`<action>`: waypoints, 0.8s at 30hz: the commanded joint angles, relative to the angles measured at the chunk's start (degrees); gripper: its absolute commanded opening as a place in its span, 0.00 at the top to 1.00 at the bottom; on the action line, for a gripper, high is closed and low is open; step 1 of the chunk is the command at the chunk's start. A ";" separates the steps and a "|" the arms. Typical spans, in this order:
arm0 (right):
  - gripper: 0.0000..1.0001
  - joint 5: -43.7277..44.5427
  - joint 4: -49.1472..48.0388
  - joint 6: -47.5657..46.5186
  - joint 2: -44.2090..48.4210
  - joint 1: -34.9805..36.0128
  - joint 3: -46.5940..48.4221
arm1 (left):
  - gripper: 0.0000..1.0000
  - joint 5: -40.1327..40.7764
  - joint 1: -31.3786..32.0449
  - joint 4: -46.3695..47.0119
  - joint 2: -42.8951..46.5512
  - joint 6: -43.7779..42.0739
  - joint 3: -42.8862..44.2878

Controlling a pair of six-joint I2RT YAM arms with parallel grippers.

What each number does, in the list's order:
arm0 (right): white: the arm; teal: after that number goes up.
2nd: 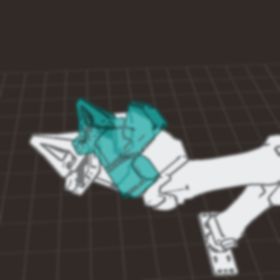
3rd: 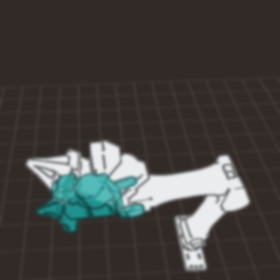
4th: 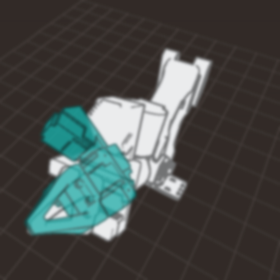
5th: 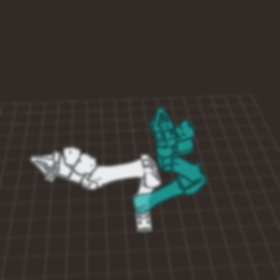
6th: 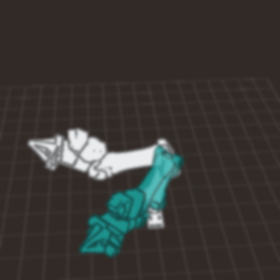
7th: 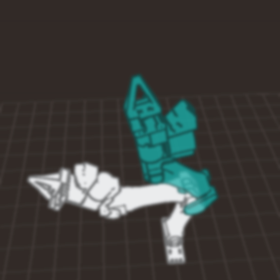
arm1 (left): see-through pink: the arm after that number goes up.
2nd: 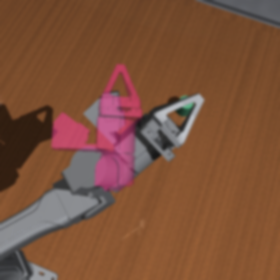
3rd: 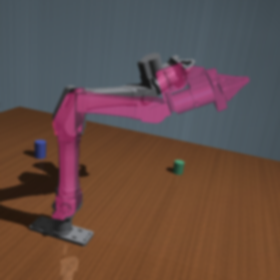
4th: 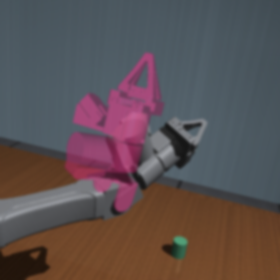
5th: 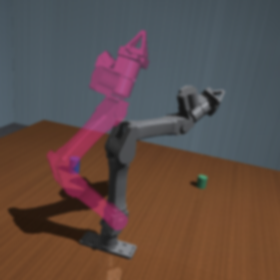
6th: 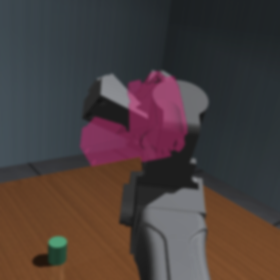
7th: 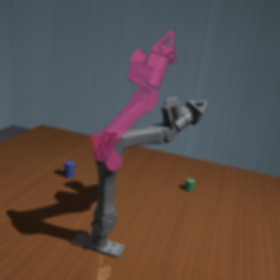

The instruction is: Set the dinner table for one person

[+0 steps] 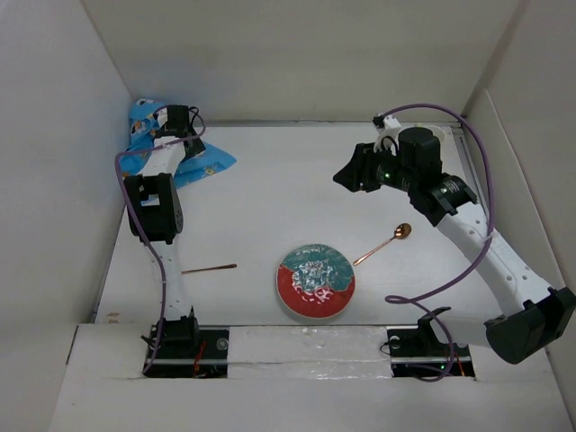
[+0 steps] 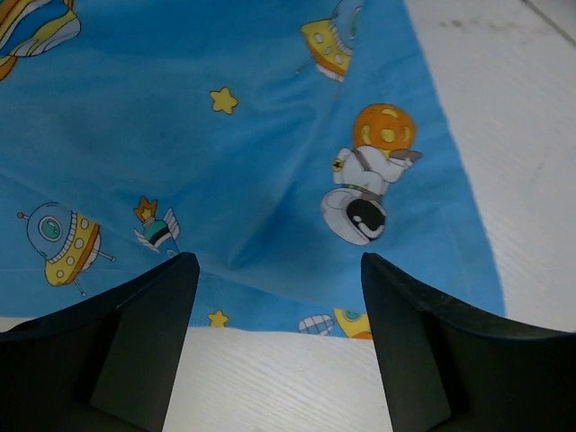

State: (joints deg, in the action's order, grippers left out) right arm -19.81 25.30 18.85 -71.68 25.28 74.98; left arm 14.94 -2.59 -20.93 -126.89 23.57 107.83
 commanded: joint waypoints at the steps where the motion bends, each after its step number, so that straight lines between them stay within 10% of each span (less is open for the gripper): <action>1: 0.48 1.26 -0.69 -0.83 2.07 0.91 -0.62 | 0.29 -0.17 -1.63 -1.57 -0.37 -2.65 3.79; 10: 0.44 -1.28 -0.34 0.13 0.32 6.88 -2.56 | 0.34 -0.87 -1.63 -2.71 -7.05 -4.24 6.87; 13: 0.45 -0.14 0.10 0.48 -0.48 8.56 -1.86 | 0.44 -2.89 -1.63 -3.76 -9.16 -4.15 7.39; 17: 0.45 2.49 0.89 0.57 -0.21 10.05 -1.07 | 0.97 -6.50 -1.63 -4.12 -10.13 -3.01 6.70; 24: 0.49 5.05 0.89 0.13 -1.88 10.05 0.77 | 1.00 -19.02 6.18 1.76 -4.34 4.62 2.30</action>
State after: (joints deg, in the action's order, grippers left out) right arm -16.49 26.70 19.29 -72.66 34.96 72.42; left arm 6.37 -1.93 -20.32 -135.74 23.11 112.12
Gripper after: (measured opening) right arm 0.514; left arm 0.006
